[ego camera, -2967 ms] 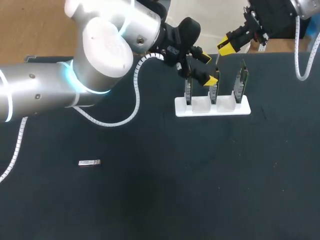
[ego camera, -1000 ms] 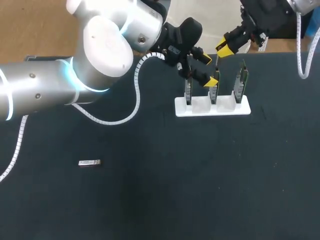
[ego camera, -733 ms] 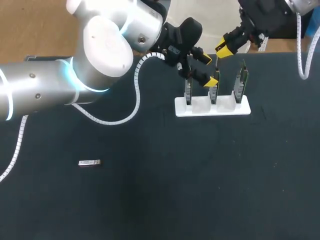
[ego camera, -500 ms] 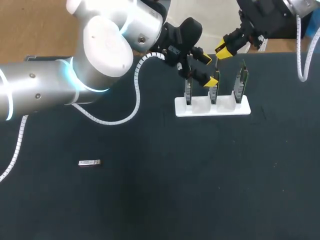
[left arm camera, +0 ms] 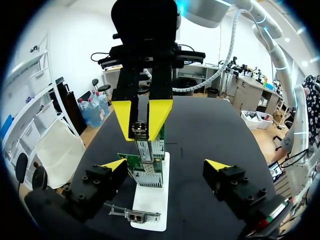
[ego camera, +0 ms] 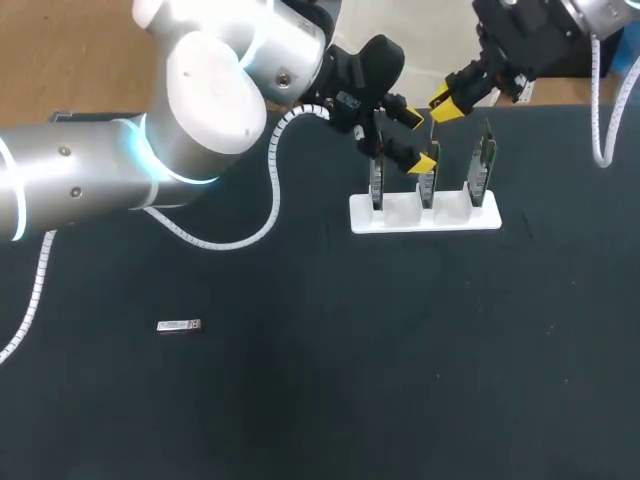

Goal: Pick up the optical module with the left hand, and insert it into the network port with the right hand.

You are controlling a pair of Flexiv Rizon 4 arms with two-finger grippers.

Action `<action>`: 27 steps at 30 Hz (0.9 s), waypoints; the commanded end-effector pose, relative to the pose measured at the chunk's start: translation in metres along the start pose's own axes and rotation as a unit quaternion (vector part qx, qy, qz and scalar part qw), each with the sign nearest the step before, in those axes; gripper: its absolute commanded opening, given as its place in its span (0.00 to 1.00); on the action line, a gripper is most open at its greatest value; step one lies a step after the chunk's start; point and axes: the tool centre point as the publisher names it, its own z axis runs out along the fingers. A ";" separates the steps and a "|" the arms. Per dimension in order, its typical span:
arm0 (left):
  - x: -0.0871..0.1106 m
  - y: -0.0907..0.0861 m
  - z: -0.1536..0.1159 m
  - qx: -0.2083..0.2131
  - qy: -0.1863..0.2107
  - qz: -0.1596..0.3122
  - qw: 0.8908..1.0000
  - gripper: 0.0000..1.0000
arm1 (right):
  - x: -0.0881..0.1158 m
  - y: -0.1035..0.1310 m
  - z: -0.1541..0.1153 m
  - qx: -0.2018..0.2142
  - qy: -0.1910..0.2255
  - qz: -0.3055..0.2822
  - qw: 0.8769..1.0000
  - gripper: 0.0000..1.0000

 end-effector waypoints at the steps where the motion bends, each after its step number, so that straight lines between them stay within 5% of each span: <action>1: -0.001 0.001 0.001 0.001 0.003 -0.001 1.000 1.00 | 0.000 -0.001 0.002 -0.002 0.001 0.002 1.000 0.00; 25: -0.001 0.001 0.001 0.001 0.003 -0.001 1.000 1.00 | 0.009 -0.002 0.006 -0.005 0.001 0.017 1.000 0.00; 26: -0.001 0.001 0.001 0.001 0.003 -0.001 1.000 1.00 | 0.009 -0.002 0.006 -0.005 0.001 0.019 1.000 0.29; 27: -0.001 0.001 0.001 0.001 0.003 -0.001 1.000 1.00 | 0.010 -0.002 0.006 -0.005 0.000 0.020 1.000 0.73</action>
